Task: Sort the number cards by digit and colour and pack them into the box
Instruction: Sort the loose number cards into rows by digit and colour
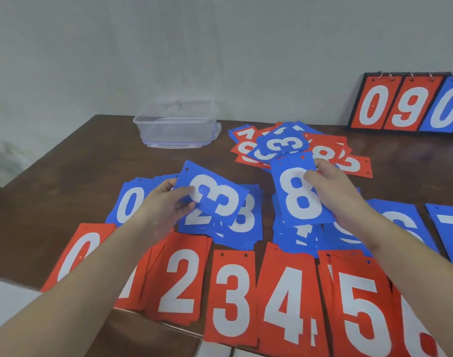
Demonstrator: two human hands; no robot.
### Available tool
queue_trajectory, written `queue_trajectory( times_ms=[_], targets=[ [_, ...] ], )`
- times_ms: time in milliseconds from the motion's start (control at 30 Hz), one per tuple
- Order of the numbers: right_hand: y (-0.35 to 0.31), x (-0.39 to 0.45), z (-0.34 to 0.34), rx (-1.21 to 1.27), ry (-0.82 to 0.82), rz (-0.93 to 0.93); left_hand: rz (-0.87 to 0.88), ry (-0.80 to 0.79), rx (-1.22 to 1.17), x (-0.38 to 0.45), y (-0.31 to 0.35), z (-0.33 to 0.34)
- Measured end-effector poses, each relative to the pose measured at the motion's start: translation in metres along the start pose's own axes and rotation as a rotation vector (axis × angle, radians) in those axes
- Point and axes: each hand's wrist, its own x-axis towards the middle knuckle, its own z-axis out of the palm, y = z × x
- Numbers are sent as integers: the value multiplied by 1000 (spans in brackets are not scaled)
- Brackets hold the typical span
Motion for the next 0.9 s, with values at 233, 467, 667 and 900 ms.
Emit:
queue_trajectory(
  times_ms=[233,467,667,900],
  targets=[
    [7,4,-7,-71,-34,7,31,0,247,21,1,29],
    [10,-3,-32,-91,30,16,157,-17,704,60,-10,67],
    [15,-23,-54,-160,139,39,469,108,1383,67,-14,73],
    [23,-68,-90,-182,230,118,613,-57,1251,39,-23,91]
  ],
)
